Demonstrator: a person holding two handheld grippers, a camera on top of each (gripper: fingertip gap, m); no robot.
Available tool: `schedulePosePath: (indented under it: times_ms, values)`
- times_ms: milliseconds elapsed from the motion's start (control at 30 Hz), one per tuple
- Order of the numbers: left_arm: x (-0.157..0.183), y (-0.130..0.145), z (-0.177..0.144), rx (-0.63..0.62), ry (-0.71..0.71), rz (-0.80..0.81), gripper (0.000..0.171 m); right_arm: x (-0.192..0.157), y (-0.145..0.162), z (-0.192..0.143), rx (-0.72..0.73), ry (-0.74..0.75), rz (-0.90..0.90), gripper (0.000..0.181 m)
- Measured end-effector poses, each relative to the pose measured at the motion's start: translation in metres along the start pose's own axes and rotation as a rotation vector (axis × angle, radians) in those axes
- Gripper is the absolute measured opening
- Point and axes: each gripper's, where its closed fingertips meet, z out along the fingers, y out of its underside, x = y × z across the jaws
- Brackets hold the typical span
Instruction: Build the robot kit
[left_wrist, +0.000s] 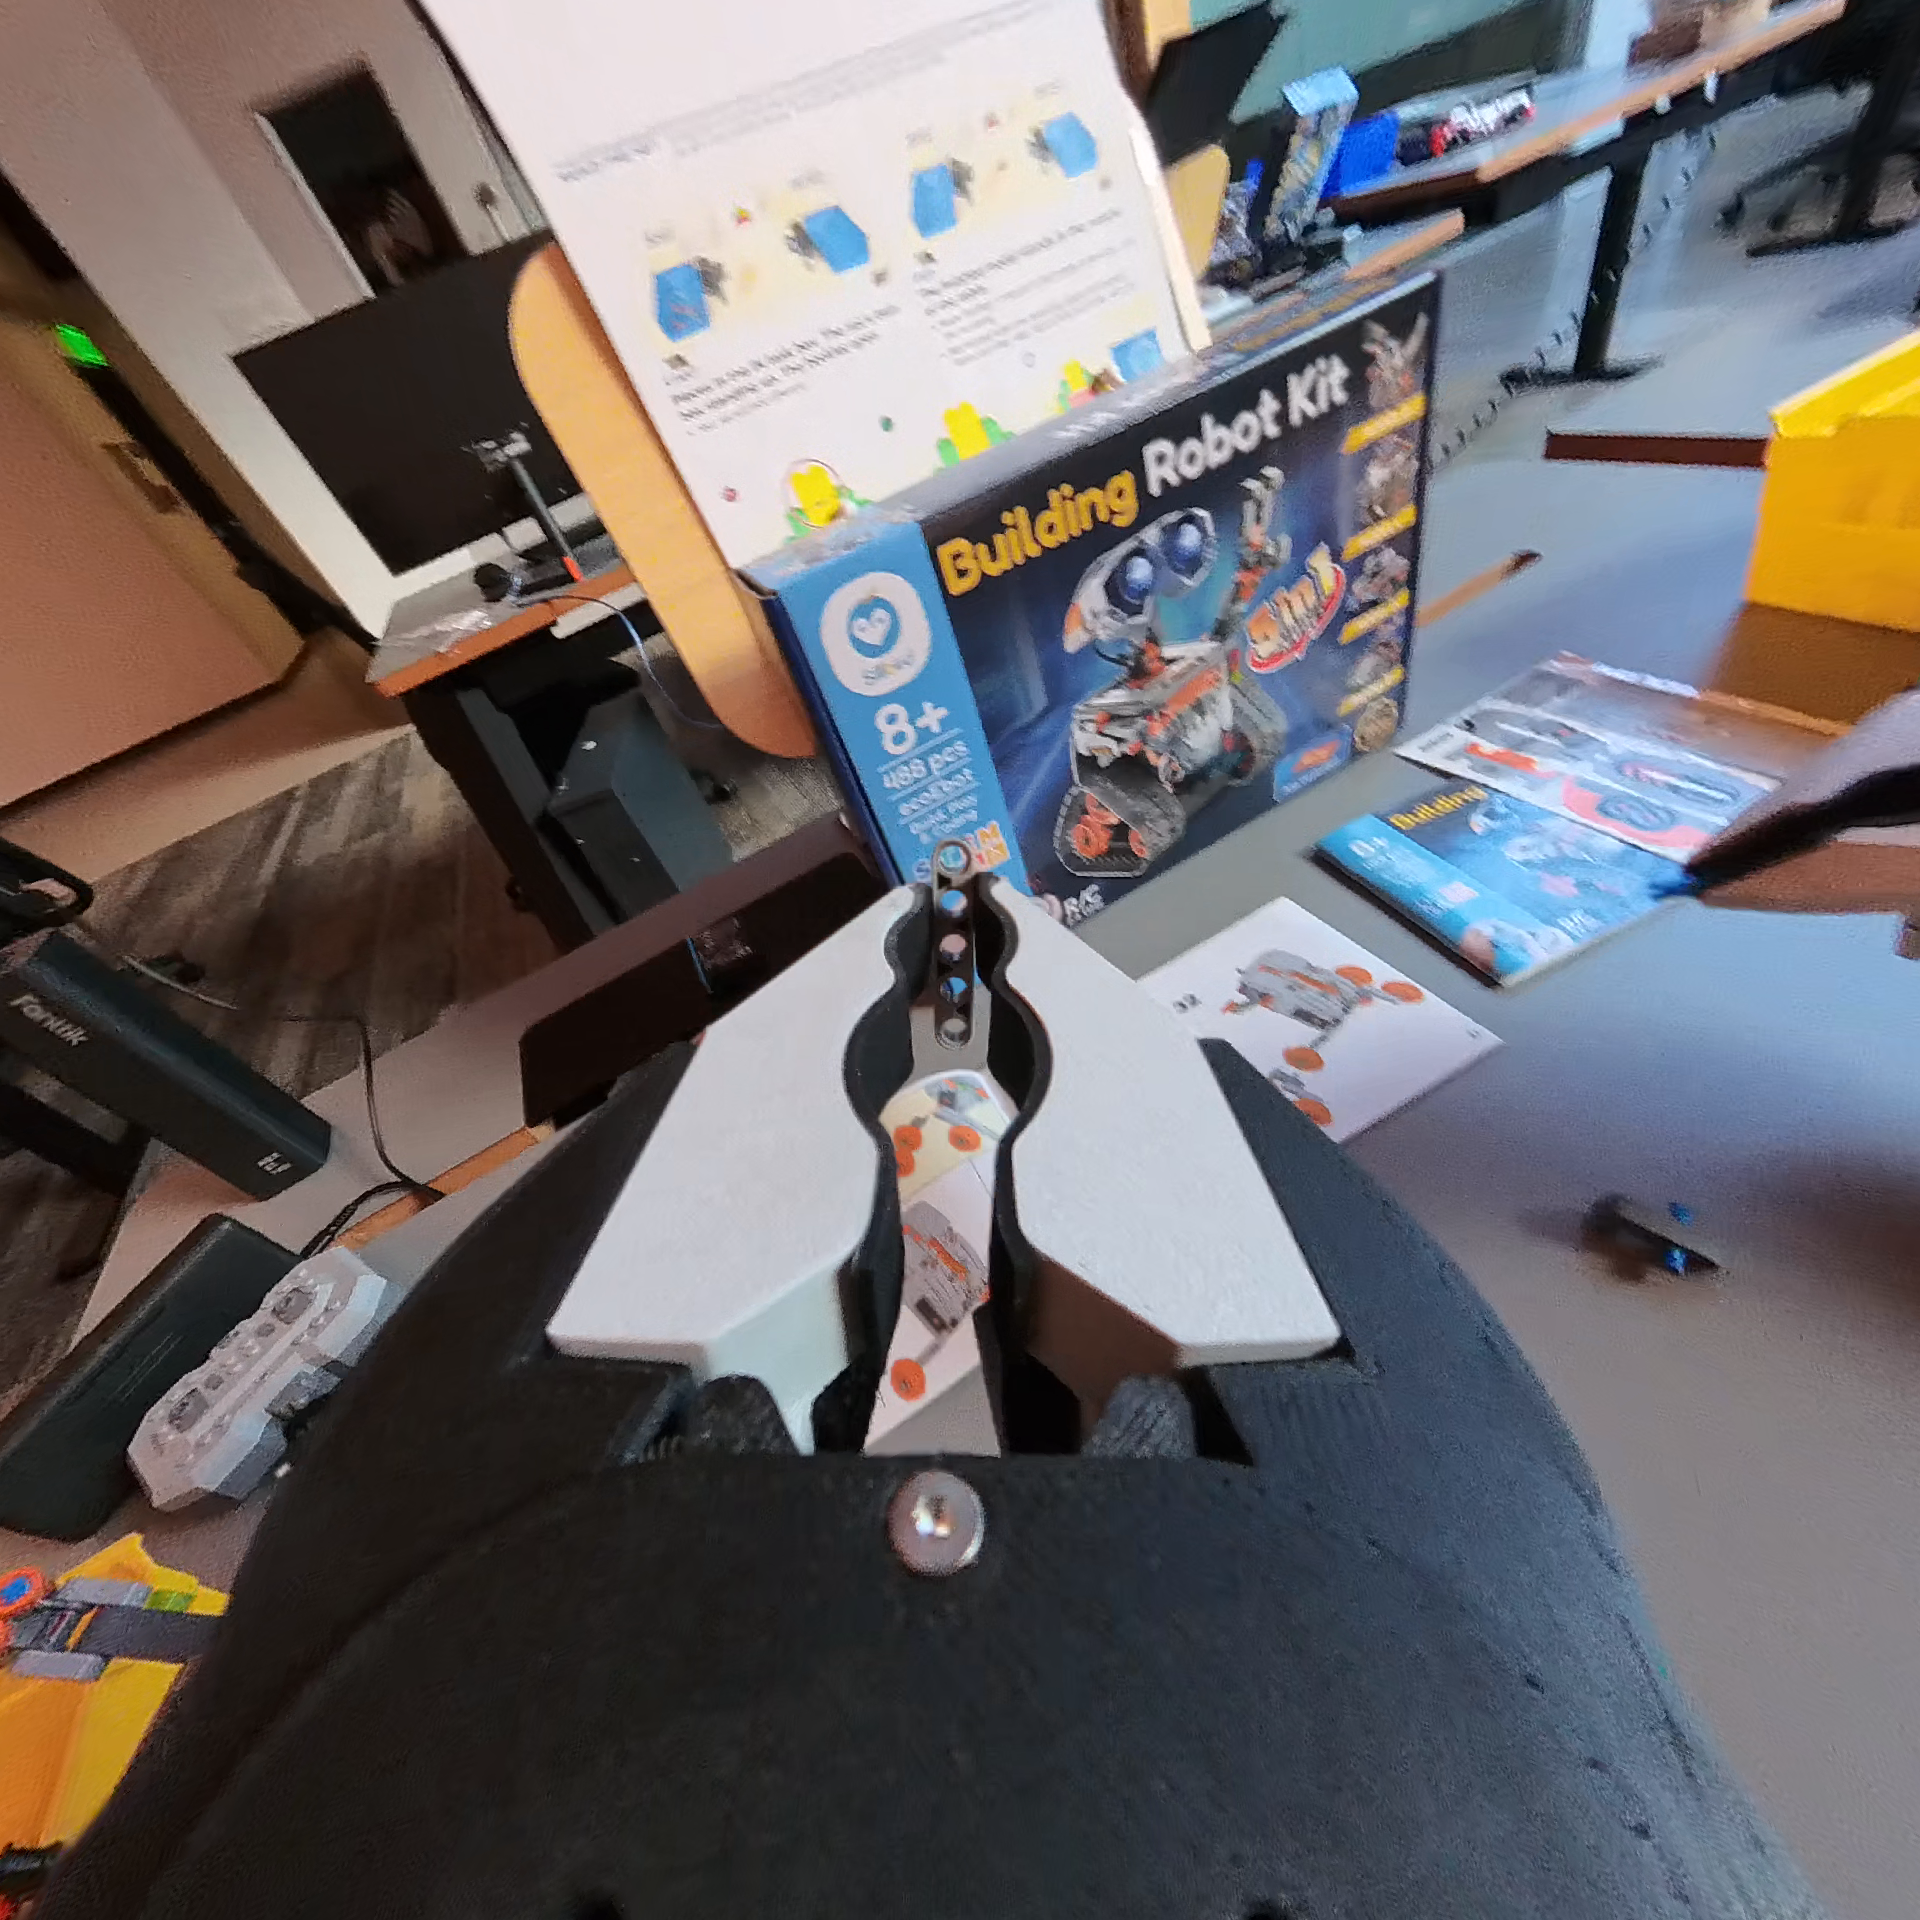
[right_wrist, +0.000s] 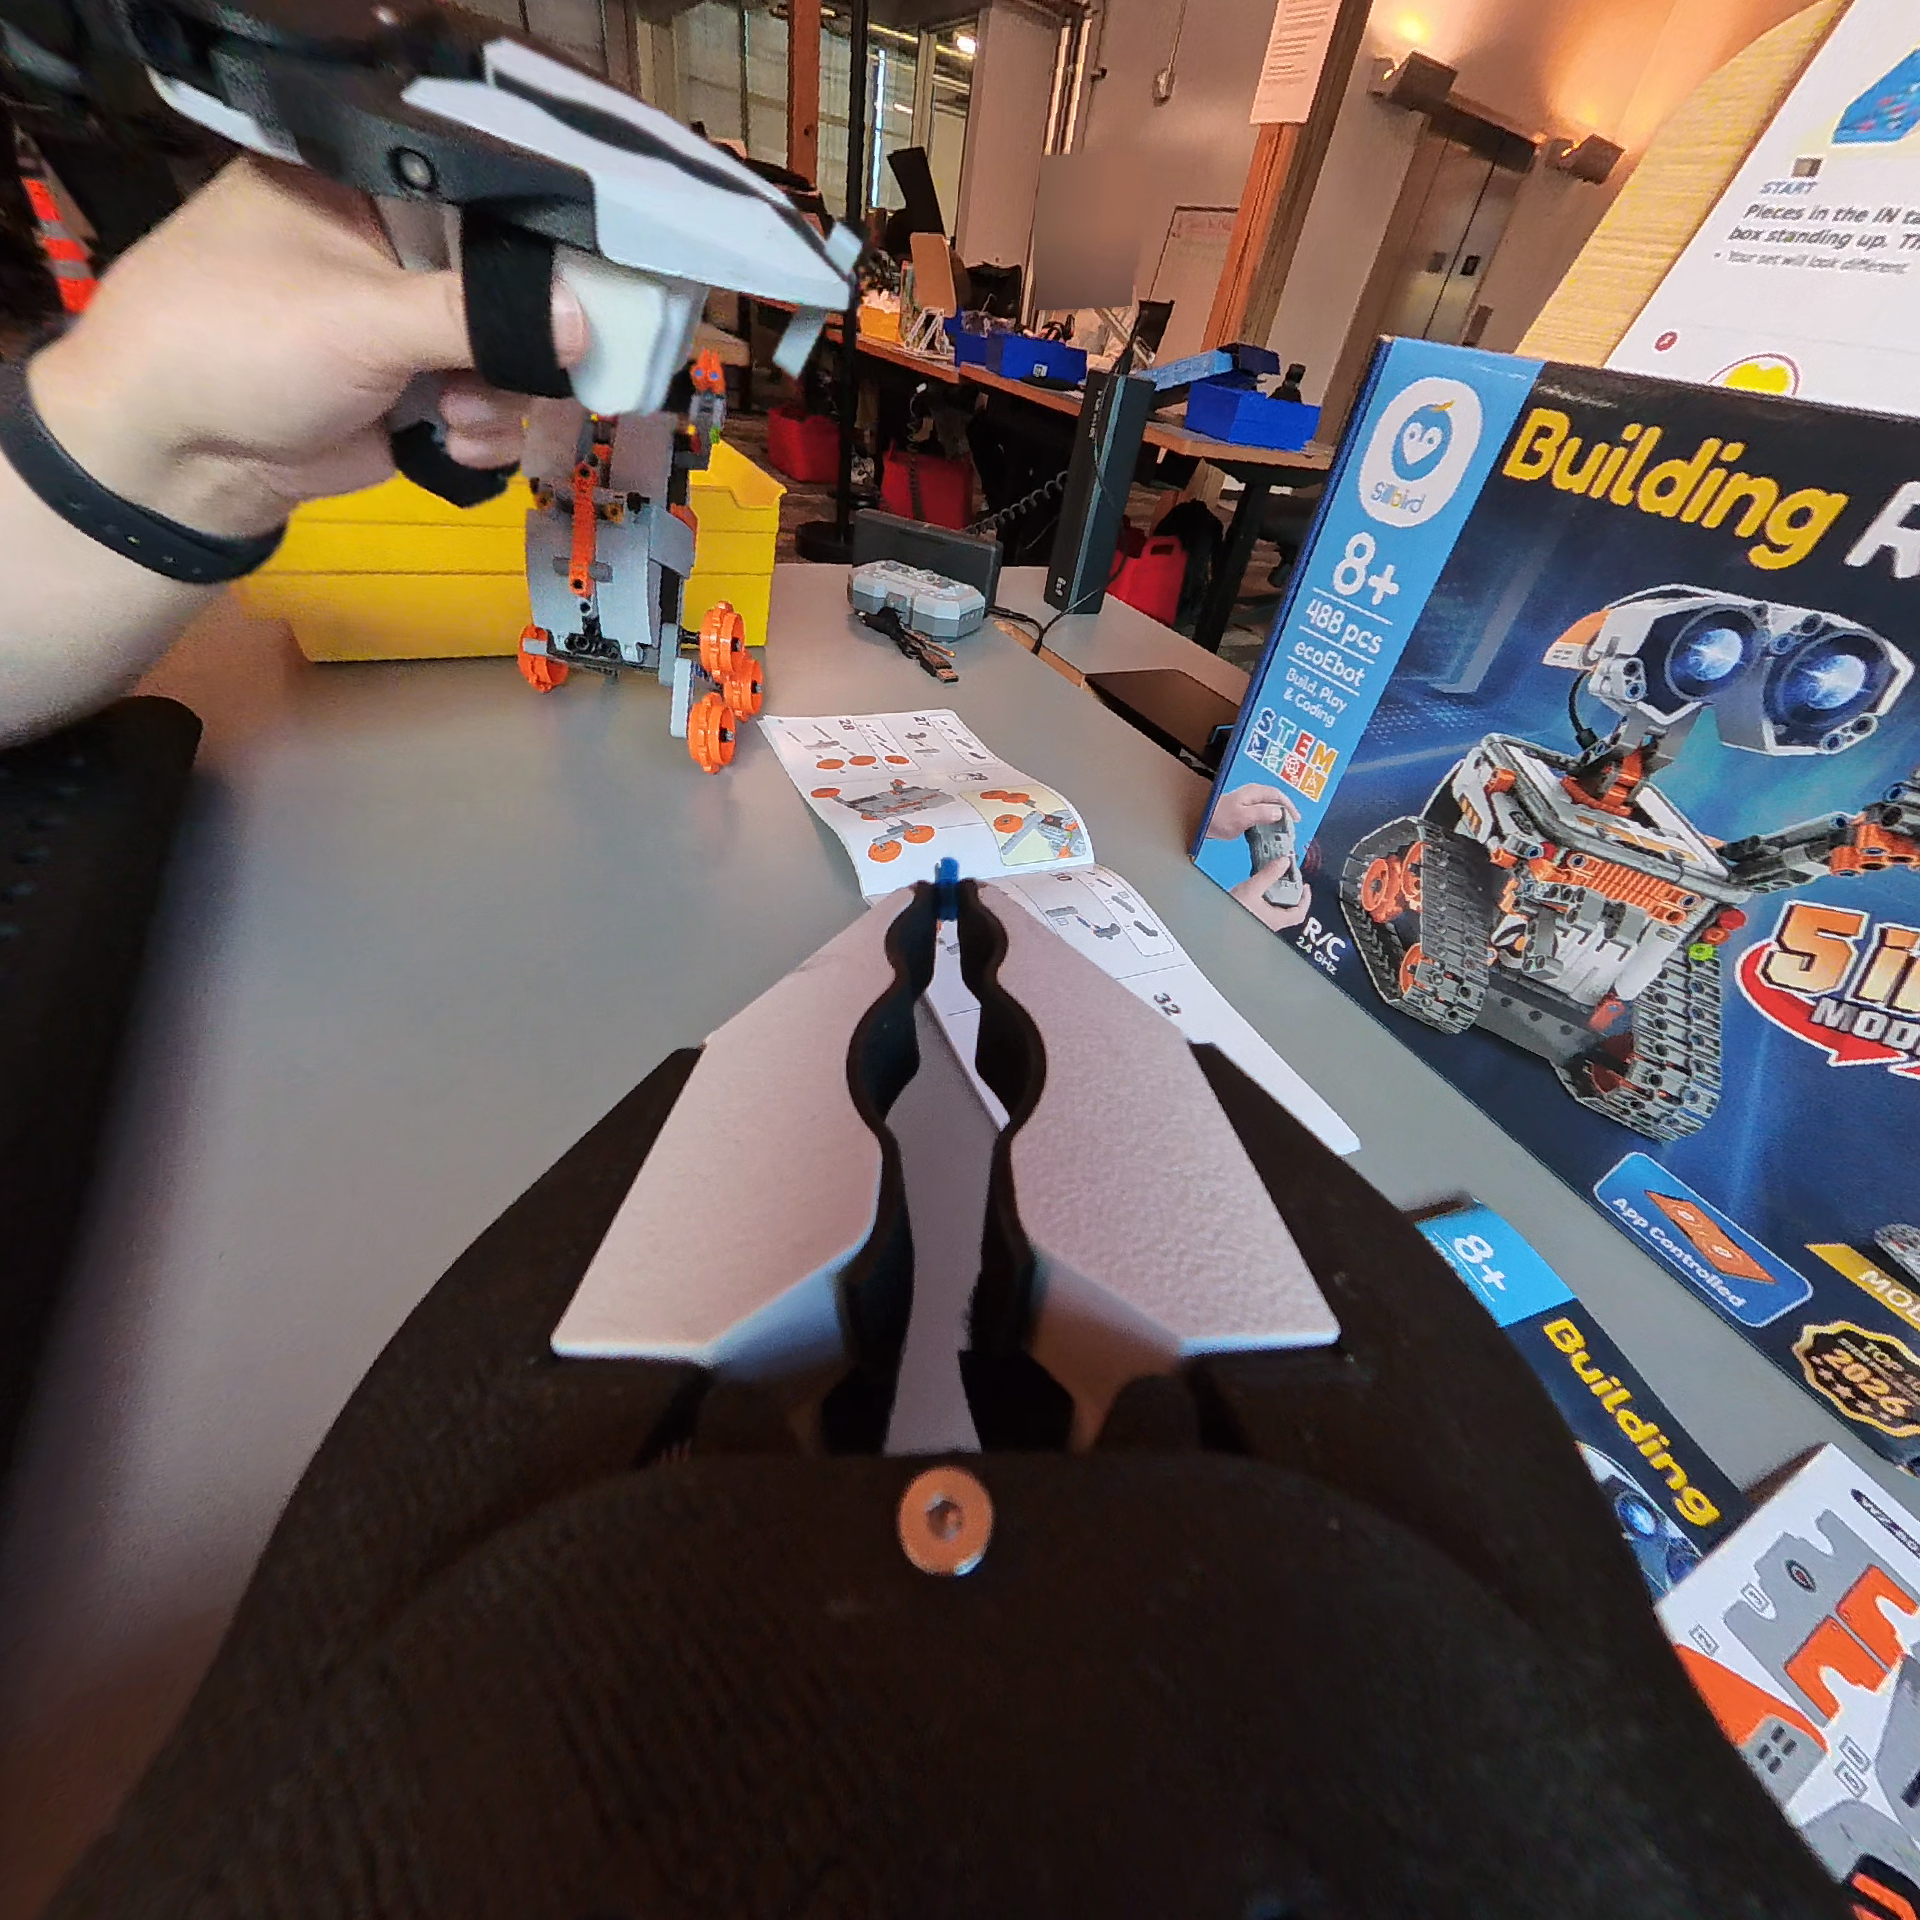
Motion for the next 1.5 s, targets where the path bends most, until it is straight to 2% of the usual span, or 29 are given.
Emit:
schedulePosePath:
  times_ms: [133, 267, 400, 467, 533, 600, 733, 867, 1000, 1133, 1300, 1367, 1400, 1433, 1500]
  values:
    - [0.028, 0.007, 0.001, -0.094, 0.104, 0.039, 0.005, -0.002, 0.003, 0.002, -0.016, -0.006, -0.004, 0.003]
    - [0.094, 0.029, 0.000, -0.320, 0.458, -0.046, 0.005, 0.000, 0.005, 0.004, -0.025, -0.008, 0.004, 0.003]
    - [0.129, -0.006, -0.008, -0.274, 0.533, -0.057, 0.005, 0.003, 0.003, 0.005, -0.025, -0.001, -0.005, 0.003]
    - [0.149, -0.010, -0.020, -0.293, 0.570, -0.045, 0.005, 0.002, 0.003, 0.003, -0.025, 0.000, -0.002, 0.003]
    - [0.170, -0.017, -0.033, -0.229, 0.617, -0.107, 0.005, 0.001, 0.006, 0.003, -0.039, -0.001, -0.005, 0.003]
    - [0.184, -0.010, -0.038, -0.216, 0.646, -0.135, 0.005, 0.001, 0.009, 0.003, -0.053, -0.005, -0.007, 0.003]
    - [0.167, 0.016, -0.010, -0.296, 0.576, -0.128, 0.005, 0.001, 0.012, 0.005, -0.065, -0.009, -0.008, 0.003]
    - [0.155, 0.012, -0.002, -0.311, 0.613, -0.222, 0.005, 0.002, 0.012, 0.003, -0.063, 0.001, -0.008, 0.003]
    - [0.137, 0.001, -0.003, -0.280, 0.561, -0.203, 0.005, 0.006, 0.016, 0.002, -0.070, 0.020, 0.002, 0.003]
    - [0.112, -0.027, 0.003, -0.276, 0.482, -0.124, 0.005, 0.012, 0.019, 0.000, -0.074, 0.044, 0.014, 0.003]
    - [0.092, -0.099, 0.027, -0.236, 0.352, 0.072, 0.005, 0.026, 0.012, -0.003, -0.028, 0.108, 0.025, 0.003]
    - [0.100, -0.137, 0.035, -0.107, 0.331, 0.037, 0.005, 0.036, 0.009, -0.006, -0.007, 0.150, 0.034, 0.004]
    - [0.111, -0.147, 0.037, -0.050, 0.355, 0.015, 0.005, 0.040, 0.011, -0.009, -0.005, 0.167, 0.040, 0.004]
    - [0.124, -0.146, 0.039, -0.032, 0.382, 0.016, 0.005, 0.043, 0.013, -0.013, -0.002, 0.182, 0.052, 0.003]
    - [0.146, -0.123, 0.050, -0.083, 0.399, 0.105, 0.005, 0.047, 0.015, -0.021, 0.021, 0.197, 0.083, 0.003]
